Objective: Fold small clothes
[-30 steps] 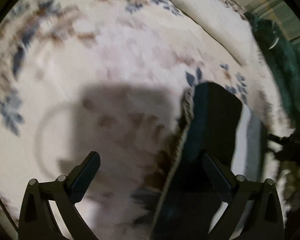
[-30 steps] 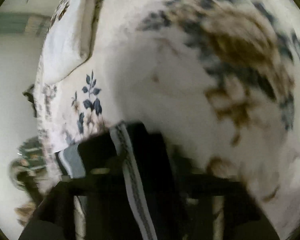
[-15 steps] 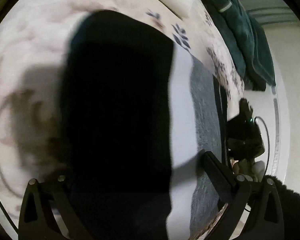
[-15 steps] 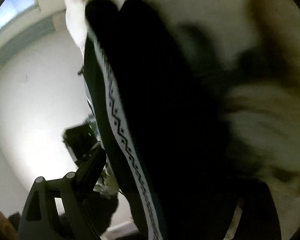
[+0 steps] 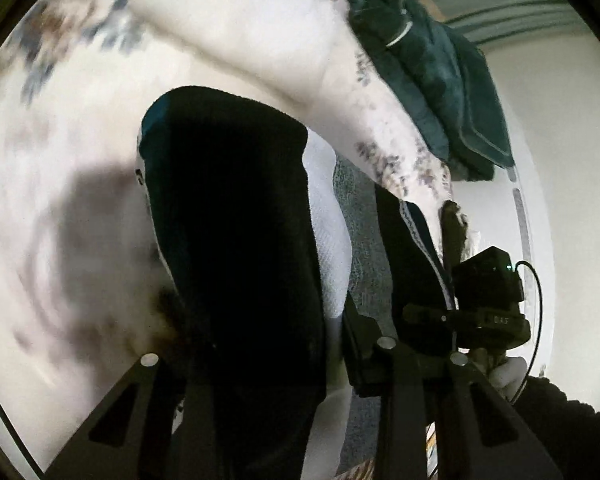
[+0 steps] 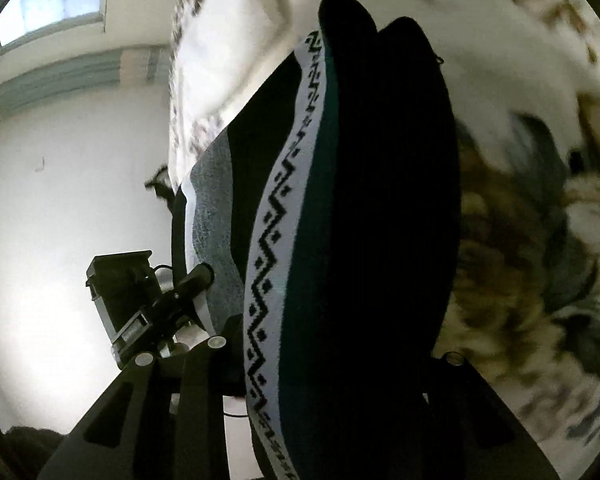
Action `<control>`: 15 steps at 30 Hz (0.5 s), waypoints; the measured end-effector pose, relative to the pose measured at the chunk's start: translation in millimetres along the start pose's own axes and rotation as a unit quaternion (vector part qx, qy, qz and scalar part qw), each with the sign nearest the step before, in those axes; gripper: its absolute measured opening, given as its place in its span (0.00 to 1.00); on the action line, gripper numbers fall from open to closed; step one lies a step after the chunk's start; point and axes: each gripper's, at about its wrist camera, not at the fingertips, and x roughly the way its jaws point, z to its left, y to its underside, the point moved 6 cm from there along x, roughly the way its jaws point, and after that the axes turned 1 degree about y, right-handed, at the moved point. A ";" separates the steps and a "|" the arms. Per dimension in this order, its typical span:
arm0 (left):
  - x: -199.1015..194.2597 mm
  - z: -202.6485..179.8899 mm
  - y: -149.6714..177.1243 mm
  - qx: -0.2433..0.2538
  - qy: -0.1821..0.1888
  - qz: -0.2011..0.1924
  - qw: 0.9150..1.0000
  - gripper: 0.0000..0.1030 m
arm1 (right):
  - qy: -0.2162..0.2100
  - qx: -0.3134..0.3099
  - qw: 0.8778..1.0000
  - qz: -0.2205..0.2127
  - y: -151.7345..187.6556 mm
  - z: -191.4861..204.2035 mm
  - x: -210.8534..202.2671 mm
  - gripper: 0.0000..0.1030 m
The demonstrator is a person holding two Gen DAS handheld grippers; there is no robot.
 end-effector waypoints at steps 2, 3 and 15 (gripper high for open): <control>-15.7 -5.5 -24.3 0.019 0.000 0.001 1.000 0.28 | -0.001 0.002 1.000 -0.024 -12.7 21.9 -10.0 0.34; -24.9 -9.3 -45.7 0.029 0.001 0.004 1.000 0.28 | -0.001 0.001 0.999 -0.039 -23.7 40.9 -13.5 0.34; -40.0 21.3 -274.1 0.059 -0.033 -0.033 0.997 0.29 | -0.007 -0.037 0.992 -0.117 -220.5 162.2 17.8 0.34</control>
